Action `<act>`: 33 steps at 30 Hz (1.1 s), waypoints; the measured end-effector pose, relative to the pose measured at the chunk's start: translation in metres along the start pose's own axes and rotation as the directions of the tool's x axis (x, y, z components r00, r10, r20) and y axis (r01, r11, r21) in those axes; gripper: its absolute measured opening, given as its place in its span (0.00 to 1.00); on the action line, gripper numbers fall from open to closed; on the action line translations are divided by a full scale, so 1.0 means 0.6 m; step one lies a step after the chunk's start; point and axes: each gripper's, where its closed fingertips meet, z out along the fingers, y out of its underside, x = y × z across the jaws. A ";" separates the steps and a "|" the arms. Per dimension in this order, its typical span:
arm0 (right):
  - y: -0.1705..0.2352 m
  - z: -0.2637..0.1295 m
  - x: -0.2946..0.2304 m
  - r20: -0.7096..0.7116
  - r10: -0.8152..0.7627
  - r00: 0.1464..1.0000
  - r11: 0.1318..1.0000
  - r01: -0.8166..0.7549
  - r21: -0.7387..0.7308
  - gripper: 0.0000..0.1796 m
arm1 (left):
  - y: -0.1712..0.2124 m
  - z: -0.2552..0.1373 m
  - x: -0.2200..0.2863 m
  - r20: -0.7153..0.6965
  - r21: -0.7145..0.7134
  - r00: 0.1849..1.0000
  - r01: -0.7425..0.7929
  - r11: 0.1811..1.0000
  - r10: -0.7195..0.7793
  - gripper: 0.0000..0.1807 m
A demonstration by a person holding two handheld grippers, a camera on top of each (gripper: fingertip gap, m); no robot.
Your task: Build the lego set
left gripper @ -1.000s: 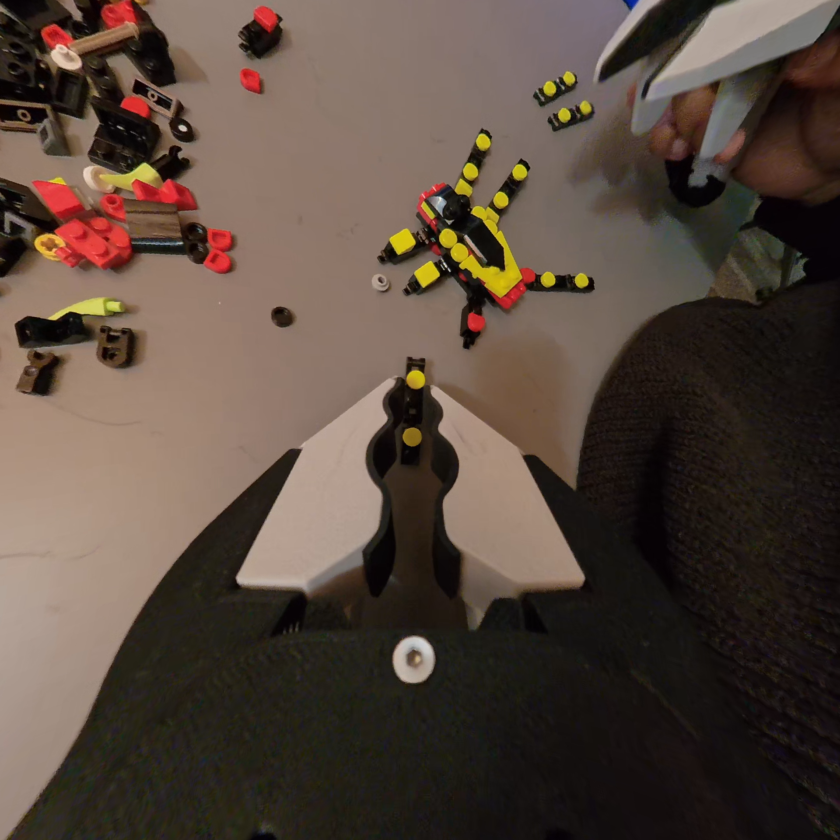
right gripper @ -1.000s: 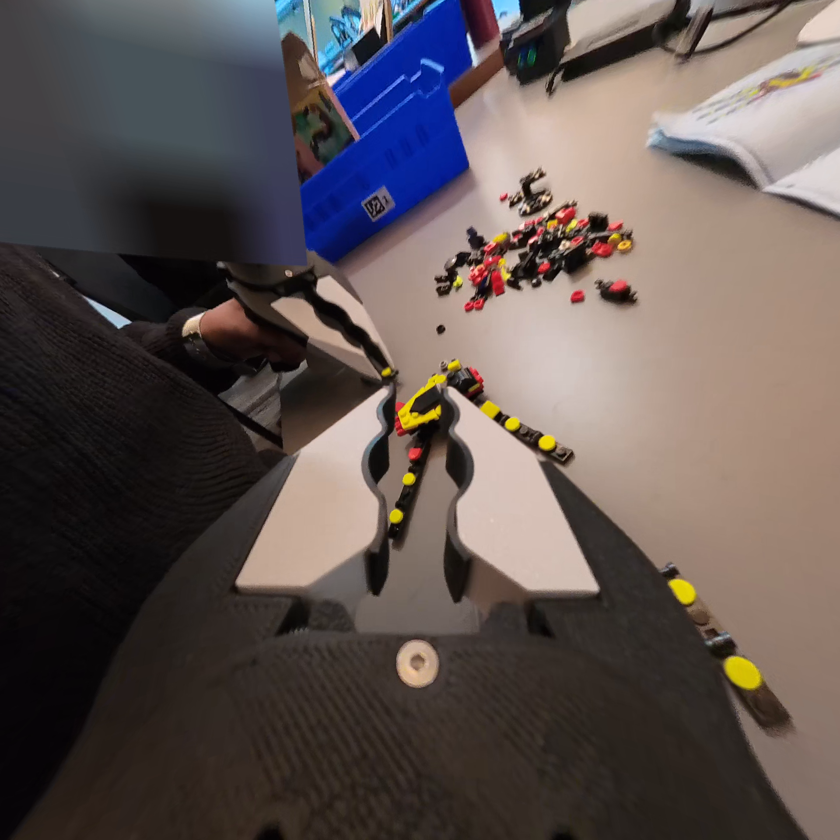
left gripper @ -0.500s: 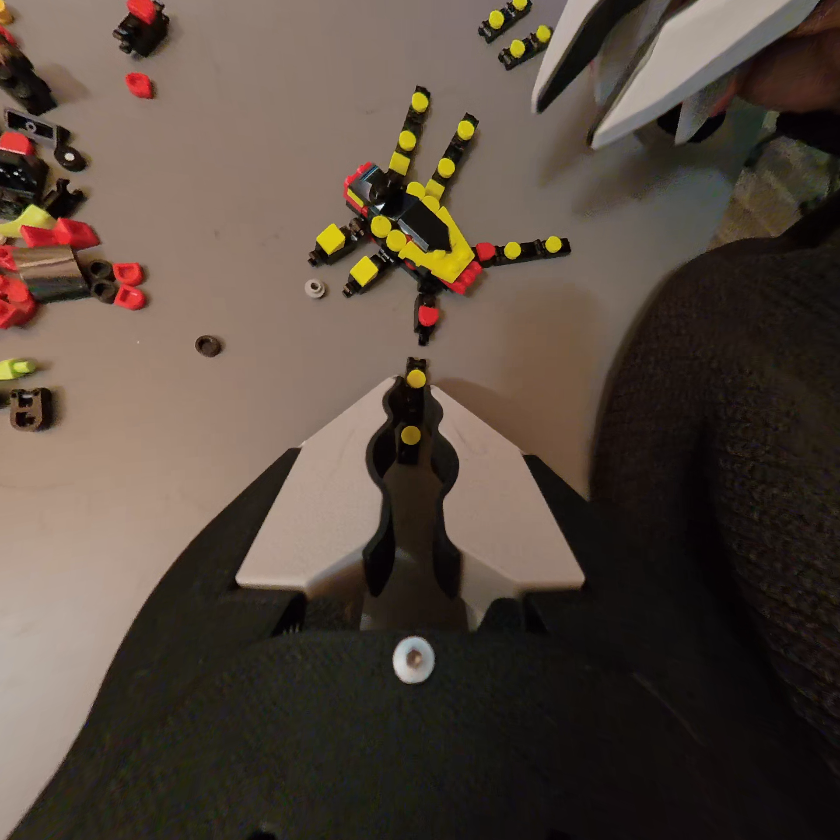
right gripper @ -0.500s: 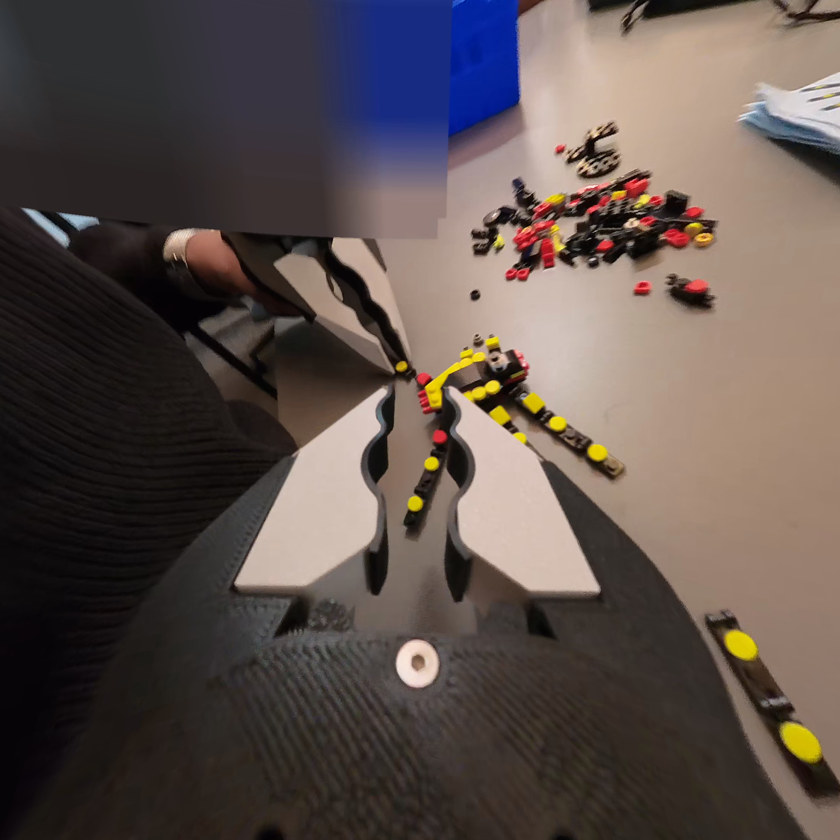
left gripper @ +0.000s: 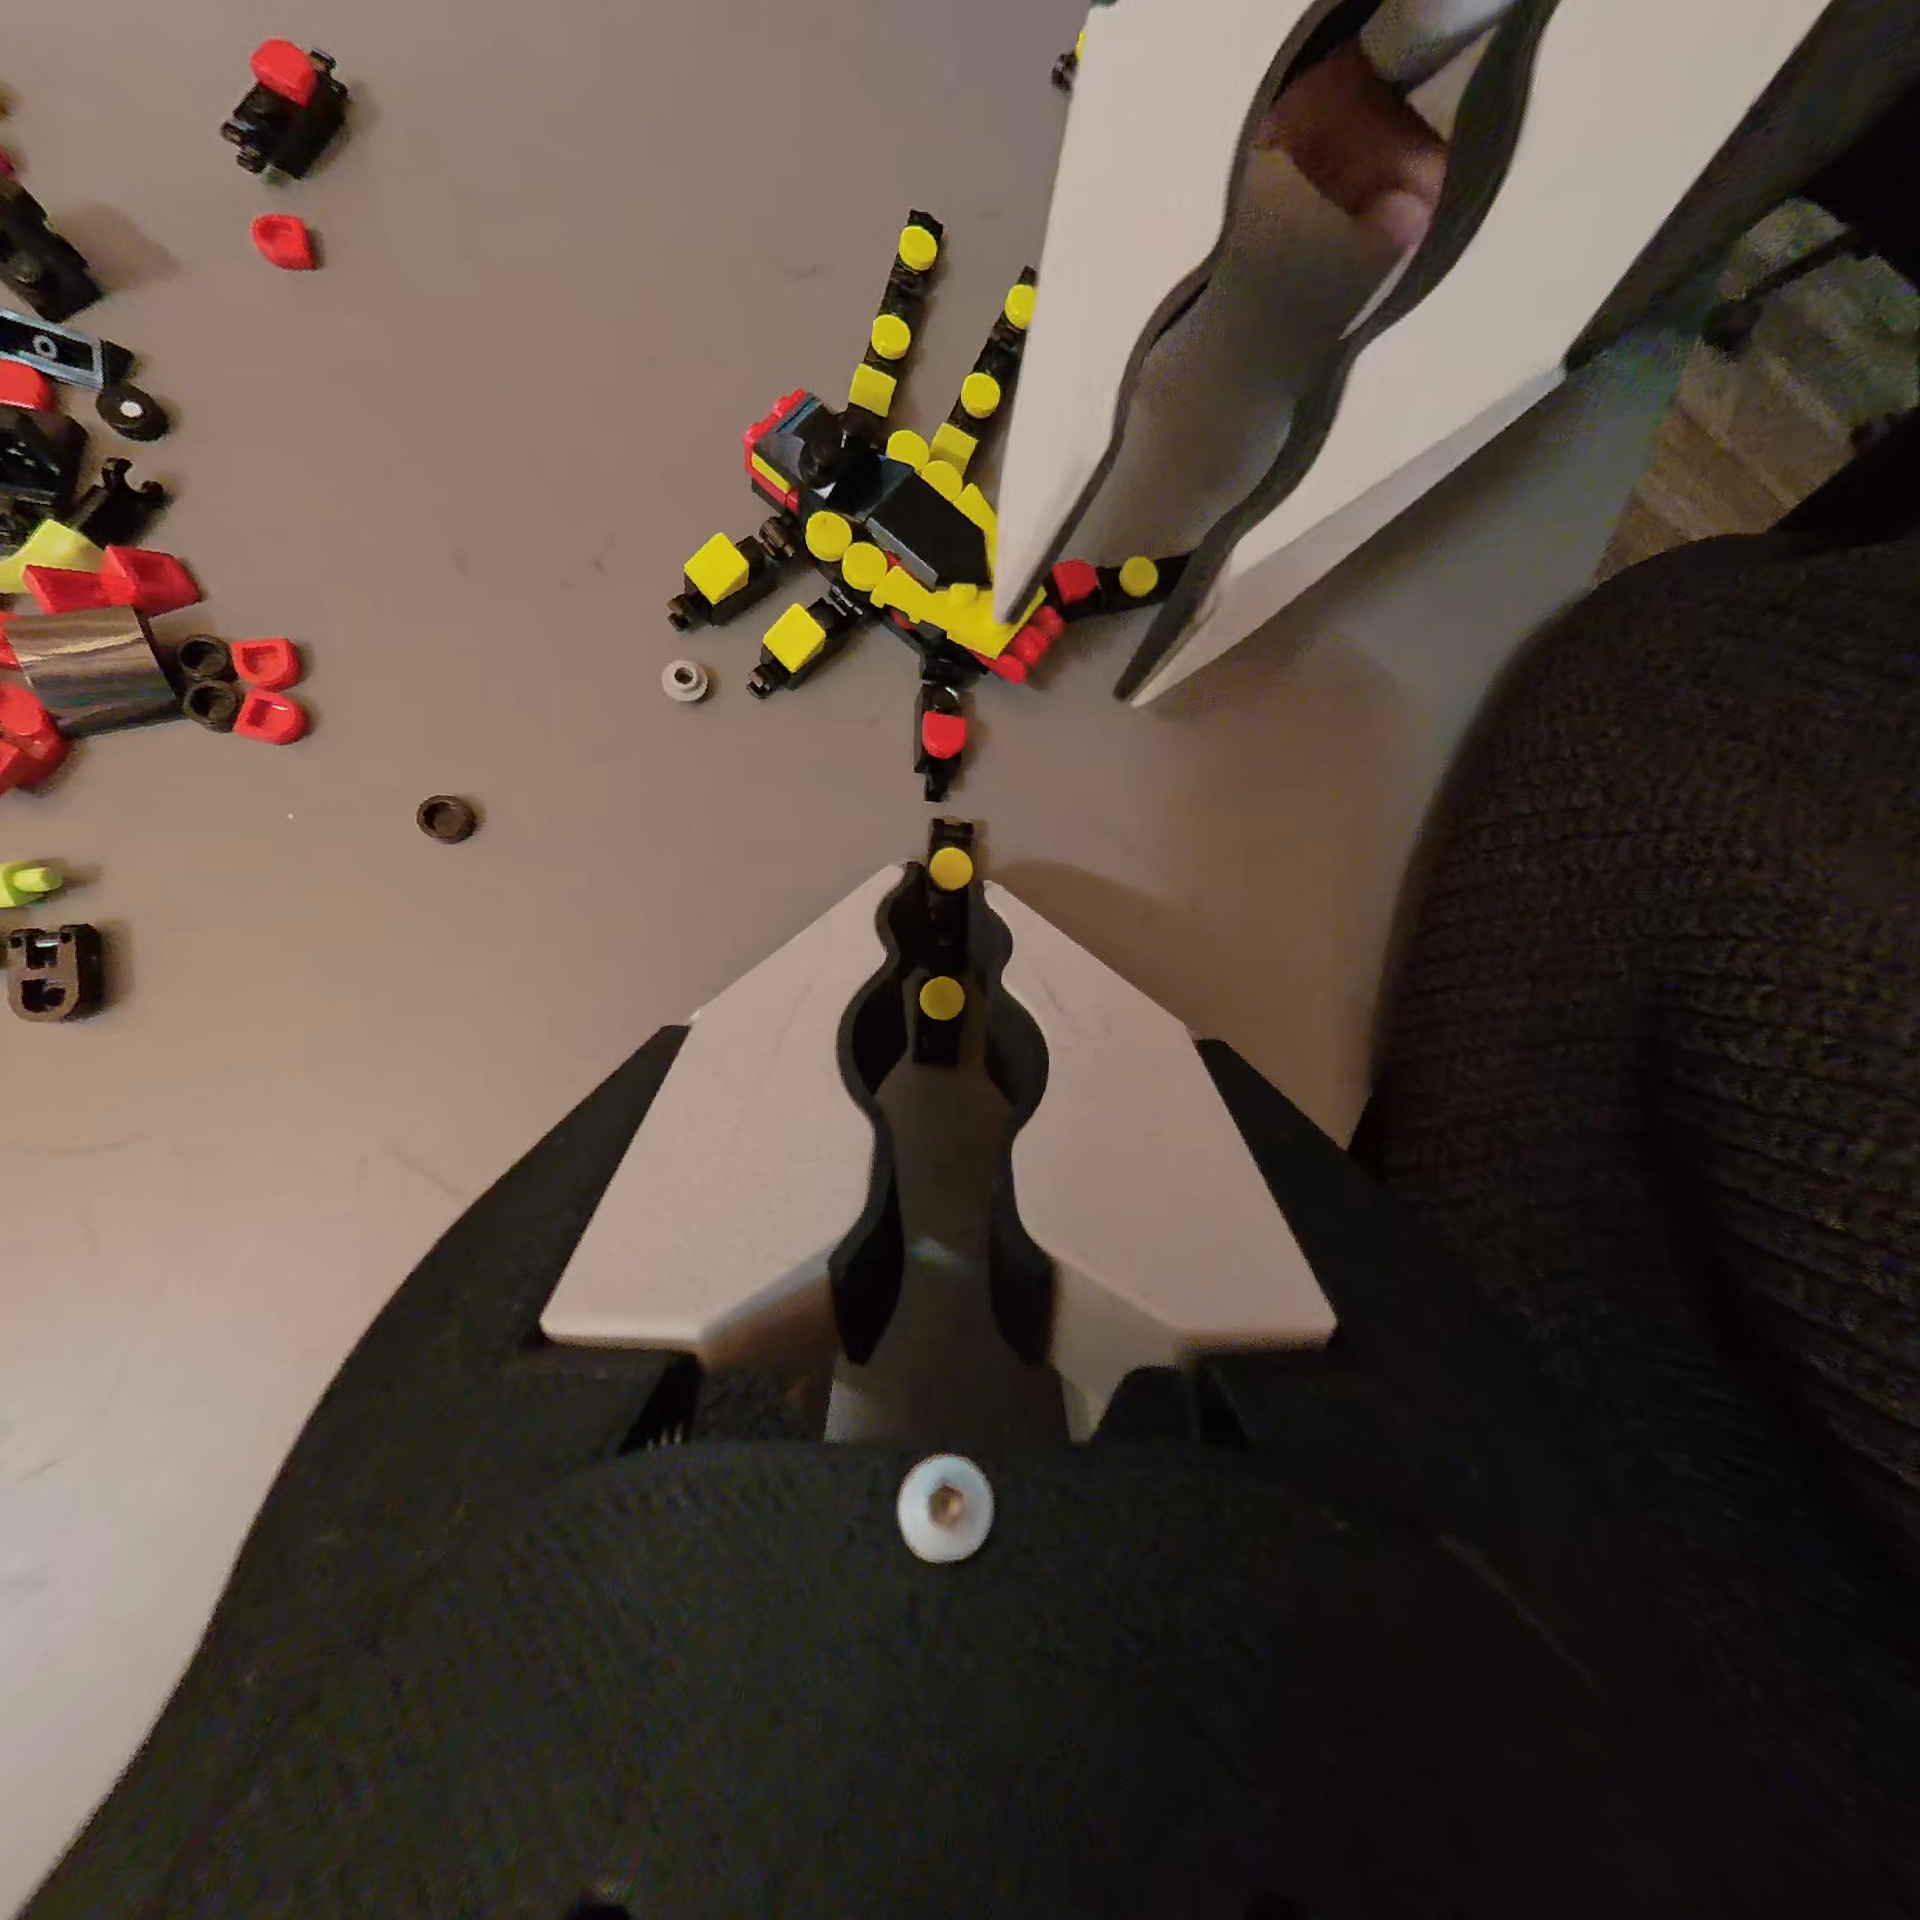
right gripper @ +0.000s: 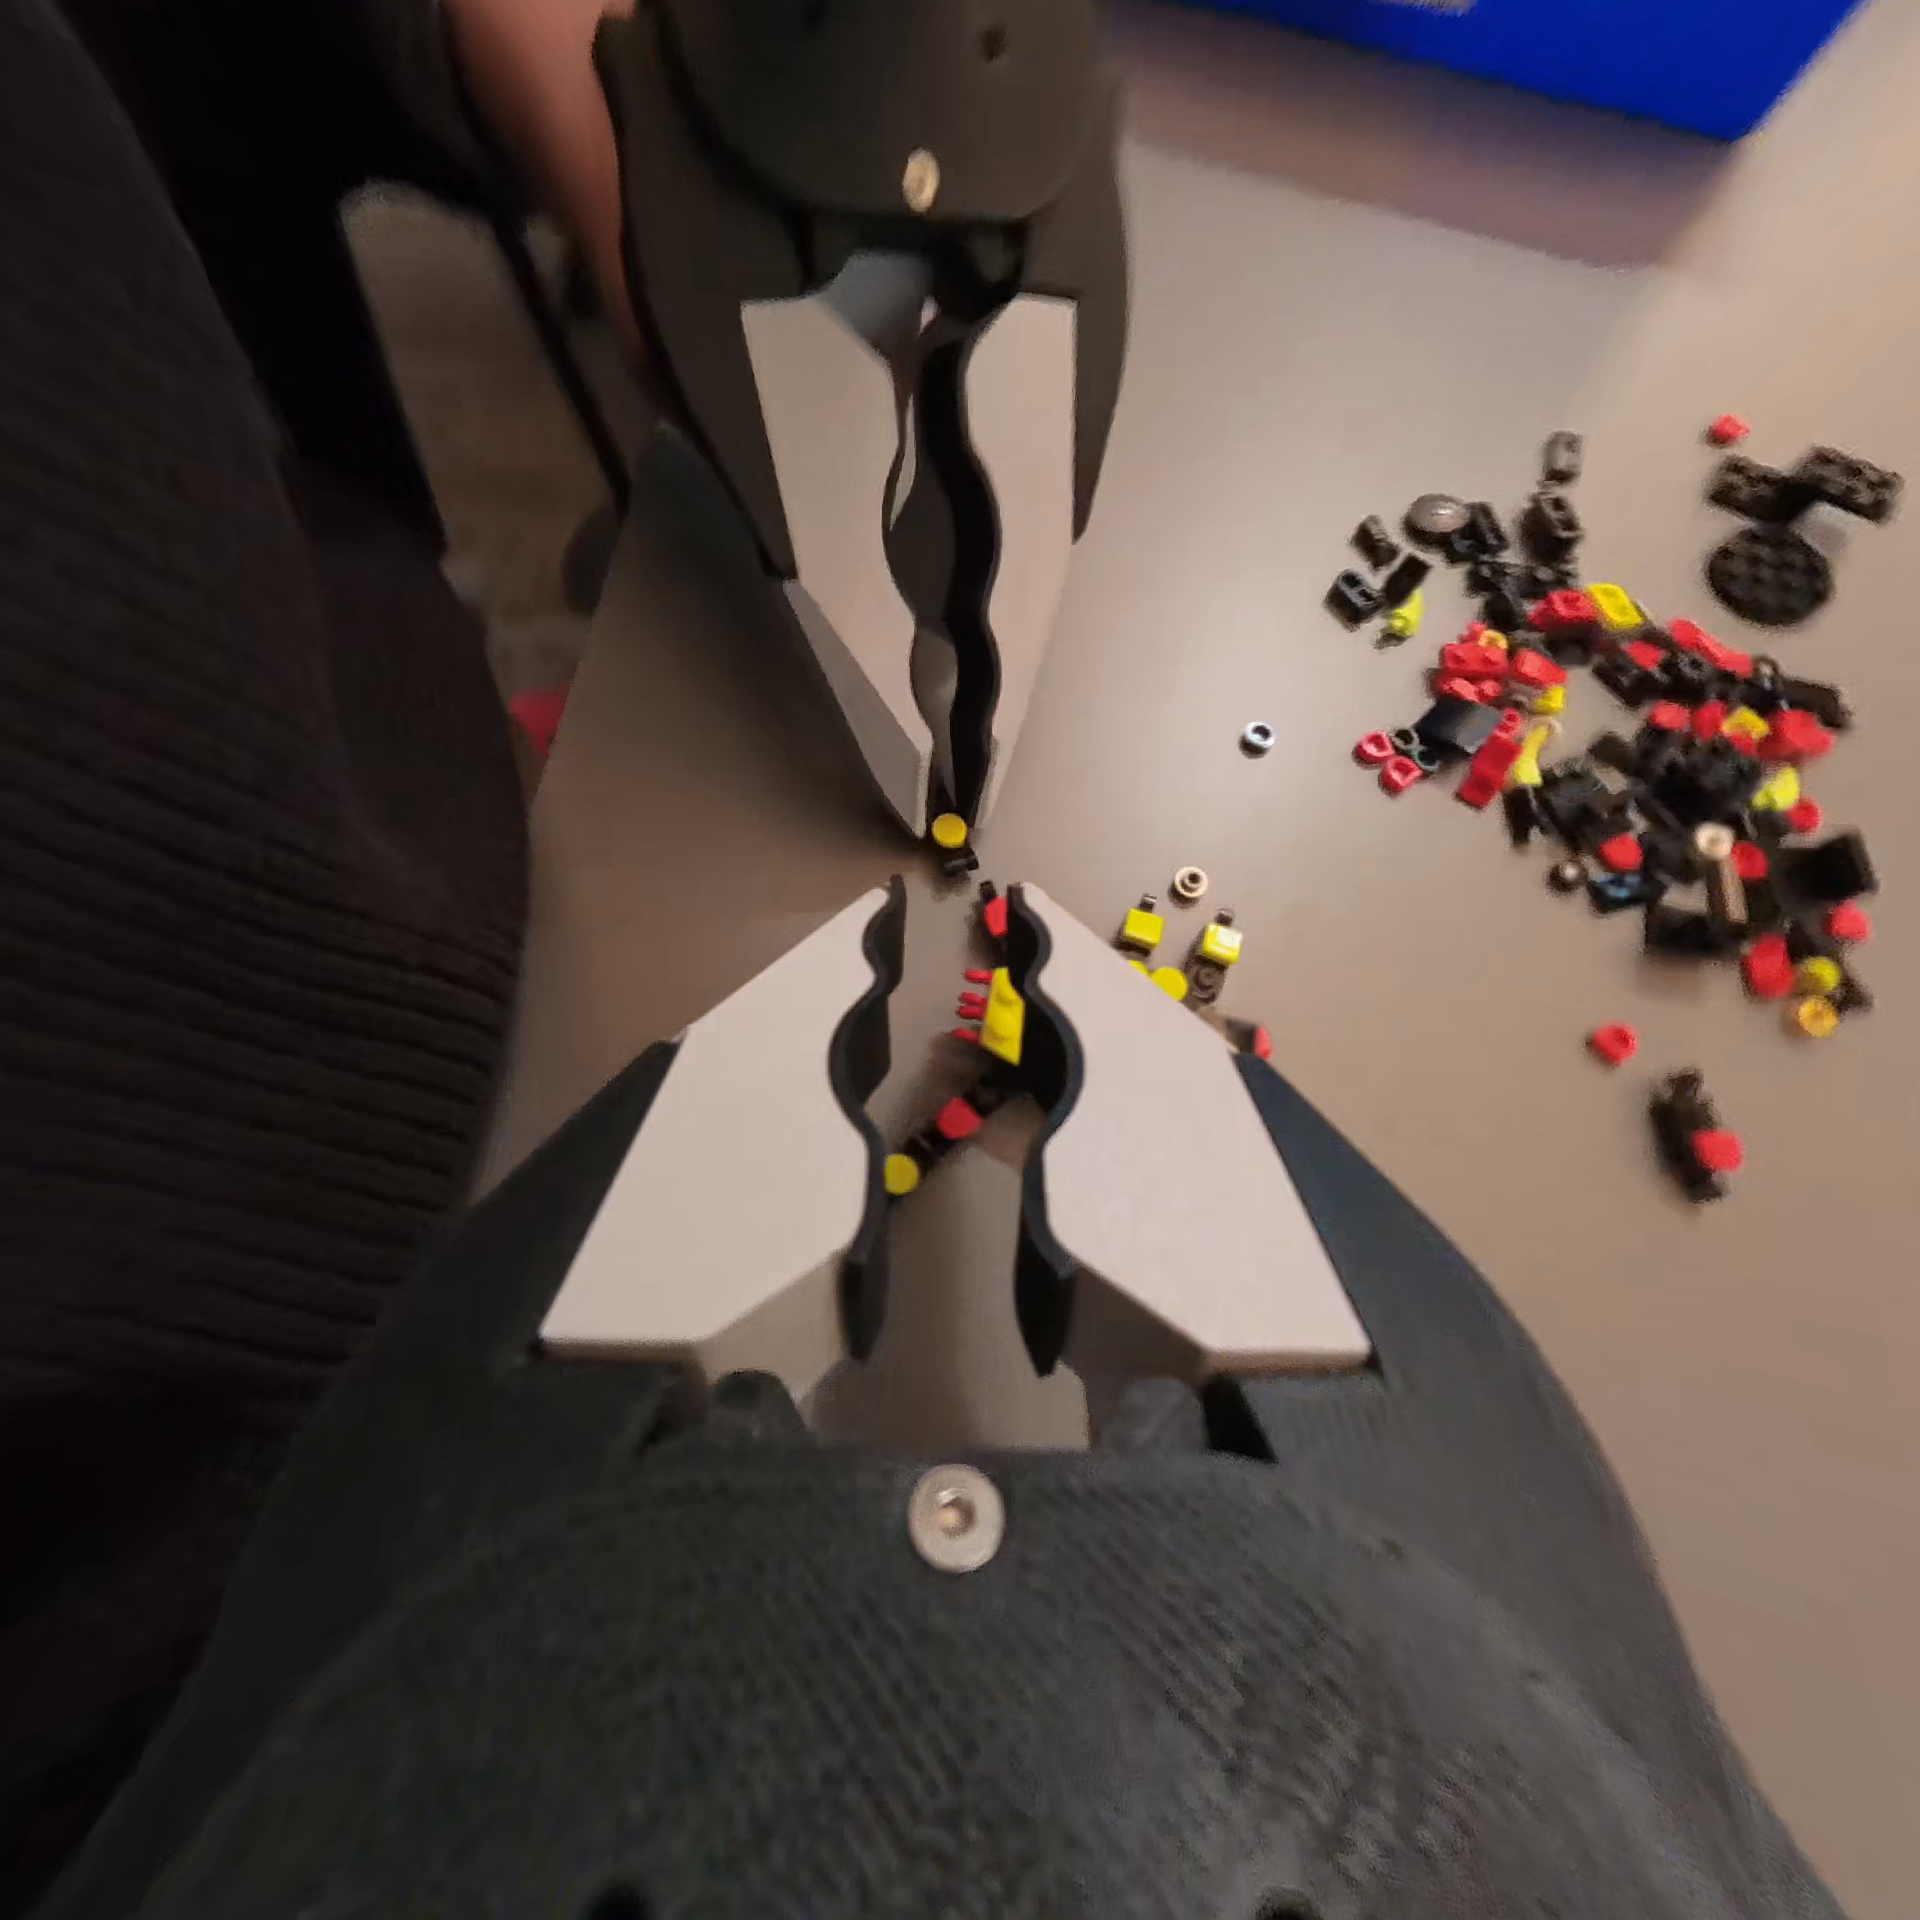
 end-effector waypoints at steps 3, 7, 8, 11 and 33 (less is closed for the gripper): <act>0.010 0.009 0.010 0.032 -0.088 0.996 0.992 0.090 -0.091 0.09 | -0.005 -0.001 -0.001 0.004 0.015 1.000 -0.003 1.000 0.002 0.03; 0.012 0.017 0.015 0.096 -0.156 0.983 0.970 0.171 -0.172 0.00 | -0.007 0.002 -0.004 0.009 0.019 1.000 0.003 1.000 -0.004 0.03; 0.011 0.018 0.012 0.115 -0.163 0.980 0.967 0.182 -0.178 0.01 | -0.006 0.002 -0.006 0.016 0.016 1.000 0.002 1.000 -0.002 0.03; 0.020 0.028 0.012 0.125 -0.180 0.976 0.952 0.205 -0.229 0.04 | -0.006 0.004 -0.007 0.017 0.017 1.000 0.005 1.000 -0.006 0.03; 0.048 0.042 0.013 0.181 -0.072 0.981 0.939 0.128 -0.319 0.04 | -0.009 0.010 -0.005 -0.029 0.021 0.999 0.038 0.999 -0.038 0.03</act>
